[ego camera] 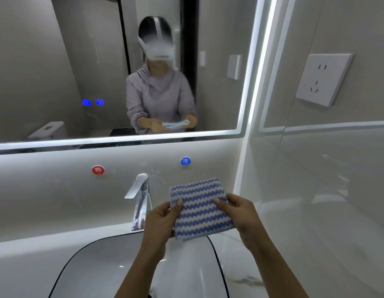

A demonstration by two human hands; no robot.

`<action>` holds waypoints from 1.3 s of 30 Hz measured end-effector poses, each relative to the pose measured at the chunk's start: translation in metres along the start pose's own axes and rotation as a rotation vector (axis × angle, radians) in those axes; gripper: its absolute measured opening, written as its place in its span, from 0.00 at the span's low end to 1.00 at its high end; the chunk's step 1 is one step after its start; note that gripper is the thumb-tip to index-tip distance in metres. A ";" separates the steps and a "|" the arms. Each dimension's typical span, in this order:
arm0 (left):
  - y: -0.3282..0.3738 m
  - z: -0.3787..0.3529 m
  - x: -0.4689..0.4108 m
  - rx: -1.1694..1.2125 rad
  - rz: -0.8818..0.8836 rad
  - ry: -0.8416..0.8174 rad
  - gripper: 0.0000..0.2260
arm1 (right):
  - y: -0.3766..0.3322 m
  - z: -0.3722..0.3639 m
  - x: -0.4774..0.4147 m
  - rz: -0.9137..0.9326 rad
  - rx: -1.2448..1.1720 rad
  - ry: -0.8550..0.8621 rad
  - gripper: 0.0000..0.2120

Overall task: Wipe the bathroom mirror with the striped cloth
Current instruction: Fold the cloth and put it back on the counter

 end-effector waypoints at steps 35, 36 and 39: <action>-0.129 -0.099 -0.093 -0.208 0.141 0.076 0.03 | 0.090 0.106 -0.116 -0.159 0.142 0.129 0.03; -0.135 -0.101 -0.099 -0.224 0.148 0.073 0.04 | 0.097 0.109 -0.121 -0.179 0.143 0.136 0.03; -0.152 -0.110 -0.116 -0.294 0.156 0.044 0.05 | 0.121 0.116 -0.139 -0.243 0.140 0.166 0.05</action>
Point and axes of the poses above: each hand's wrist, its own x-axis away from the middle knuckle, its own z-axis out of the back of the hand, y = z × x, the point moved 10 cm from there along -x, towards the middle knuckle, and after that the axes turned 6 degrees about -z, right-handed, at the moved point
